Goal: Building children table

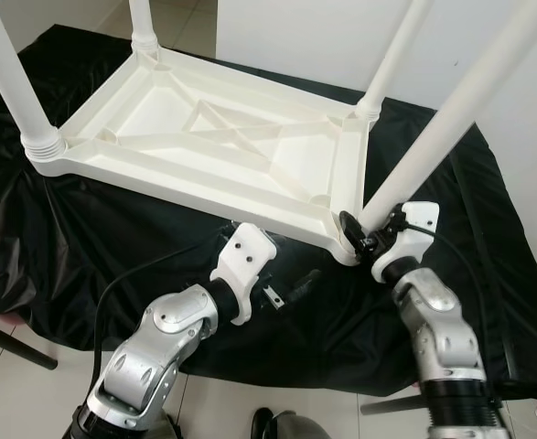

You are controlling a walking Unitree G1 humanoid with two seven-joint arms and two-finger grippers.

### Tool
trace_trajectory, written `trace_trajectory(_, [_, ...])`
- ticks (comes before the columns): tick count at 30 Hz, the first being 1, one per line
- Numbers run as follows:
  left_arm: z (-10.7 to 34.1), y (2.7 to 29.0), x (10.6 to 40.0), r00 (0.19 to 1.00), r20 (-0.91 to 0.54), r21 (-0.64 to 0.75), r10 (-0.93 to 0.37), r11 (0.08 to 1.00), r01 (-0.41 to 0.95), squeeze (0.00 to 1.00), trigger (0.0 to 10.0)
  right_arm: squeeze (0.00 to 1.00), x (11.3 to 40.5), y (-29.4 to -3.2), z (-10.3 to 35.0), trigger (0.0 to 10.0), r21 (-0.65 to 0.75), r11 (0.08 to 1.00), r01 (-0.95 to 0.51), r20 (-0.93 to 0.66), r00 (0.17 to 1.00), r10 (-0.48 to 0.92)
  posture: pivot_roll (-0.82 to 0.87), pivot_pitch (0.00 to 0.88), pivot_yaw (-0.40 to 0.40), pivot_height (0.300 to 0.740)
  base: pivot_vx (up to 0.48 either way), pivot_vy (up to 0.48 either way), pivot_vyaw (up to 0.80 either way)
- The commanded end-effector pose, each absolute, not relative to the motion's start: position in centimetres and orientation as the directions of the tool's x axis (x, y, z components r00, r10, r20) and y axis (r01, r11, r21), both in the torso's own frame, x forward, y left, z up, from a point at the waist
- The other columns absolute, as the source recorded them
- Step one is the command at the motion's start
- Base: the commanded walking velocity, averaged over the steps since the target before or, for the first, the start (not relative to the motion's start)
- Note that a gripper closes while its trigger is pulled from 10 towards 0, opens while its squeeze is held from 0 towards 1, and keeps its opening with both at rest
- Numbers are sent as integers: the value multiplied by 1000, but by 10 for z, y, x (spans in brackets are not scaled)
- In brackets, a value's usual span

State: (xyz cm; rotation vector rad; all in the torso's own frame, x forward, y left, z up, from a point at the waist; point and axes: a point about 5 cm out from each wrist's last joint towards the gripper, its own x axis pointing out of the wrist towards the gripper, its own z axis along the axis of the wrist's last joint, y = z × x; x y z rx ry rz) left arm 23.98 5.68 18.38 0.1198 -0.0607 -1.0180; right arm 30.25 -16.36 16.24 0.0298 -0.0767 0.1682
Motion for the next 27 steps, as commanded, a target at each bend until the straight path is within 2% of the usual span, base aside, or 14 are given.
trace_trajectory(1, [181, 53, 236, 499, -9, 119, -867, 494, 861, 0, 10000, 0, 294, -165, 137, 0, 18, 999, -45, -52, 998, 46, 35, 163, -134, 740, 0, 0, 0])
trace_trajectory(4, [181, 52, 237, 495, -9, 120, -869, 491, 863, 0, 10000, 0, 291, -159, 137, 0, 48, 998, 30, -56, 998, -27, 33, 161, -134, 740, 0, 0, 0])
trace_trajectory(5, [181, 52, 237, 492, -9, 121, -870, 488, 864, 0, 10000, 0, 288, -154, 138, 0, 61, 992, 109, -56, 993, -105, 33, 159, -133, 740, 0, 0, 0])
trace_trajectory(11, [181, 51, 237, 488, -8, 122, -873, 483, 867, 0, 10000, 0, 287, -139, 139, 0, 100, 984, 147, -80, 987, -139, 35, 155, -134, 740, 0, 0, 0])
trace_trajectory(12, [181, 50, 236, 487, -7, 122, -873, 483, 867, 0, 10000, 0, 287, -137, 138, 2549, 88, 984, 158, -93, 984, -150, 37, 153, -135, 740, 0, 0, 0])
trace_trajectory(13, [181, 51, 237, 488, -7, 122, -873, 484, 867, 0, 10000, 0, 287, -139, 138, 10000, 77, 985, 154, -83, 985, -148, 41, 152, -139, 740, 0, 0, 0])
trace_trajectory(16, [181, 51, 237, 491, -7, 123, -871, 486, 865, 0, 10000, 0, 288, -143, 139, 10000, 66, 988, 141, -62, 989, -137, 41, 152, -139, 740, 0, 0, 0])
trace_trajectory(17, [181, 51, 237, 493, -7, 124, -870, 488, 864, 0, 10000, 627, 288, -144, 140, 10000, 70, 988, 137, -56, 990, -133, 41, 152, -139, 740, 0, 0, 0])
trace_trajectory(18, [181, 51, 237, 493, -7, 124, -870, 488, 864, 0, 10000, 627, 288, -144, 140, 10000, 70, 988, 137, -56, 990, -133, 41, 152, -139, 740, 0, 0, 0])
trace_trajectory(19, [181, 52, 237, 495, -7, 124, -869, 490, 863, 0, 10000, 1000, 289, -147, 142, 10000, 84, 990, 110, -36, 994, -107, 41, 152, -139, 740, 0, 0, 0])
trace_trajectory(23, [181, 52, 237, 498, -7, 125, -867, 493, 861, 0, 10000, 1000, 290, -153, 149, 10000, 115, 993, 31, 13, 999, -33, 44, 153, -142, 740, 0, 0, 0])
trace_trajectory(24, [182, 52, 238, 501, -6, 125, -866, 496, 859, 0, 10000, 1000, 292, -163, 154, 10000, 98, 992, -81, 47, 996, 76, 45, 156, -139, 740, 0, 0, 0])
trace_trajectory(25, [182, 52, 238, 501, -6, 125, -866, 496, 859, 0, 10000, 1000, 292, -163, 154, 10000, 98, 992, -81, 47, 996, 76, 45, 156, -139, 740, 0, 0, 0])
trace_trajectory(27, [182, 53, 238, 503, -6, 126, -864, 499, 858, 0, 10000, 1000, 295, -172, 156, 10000, 56, 981, -184, 62, 982, 181, 45, 156, -139, 740, 0, 0, 0])
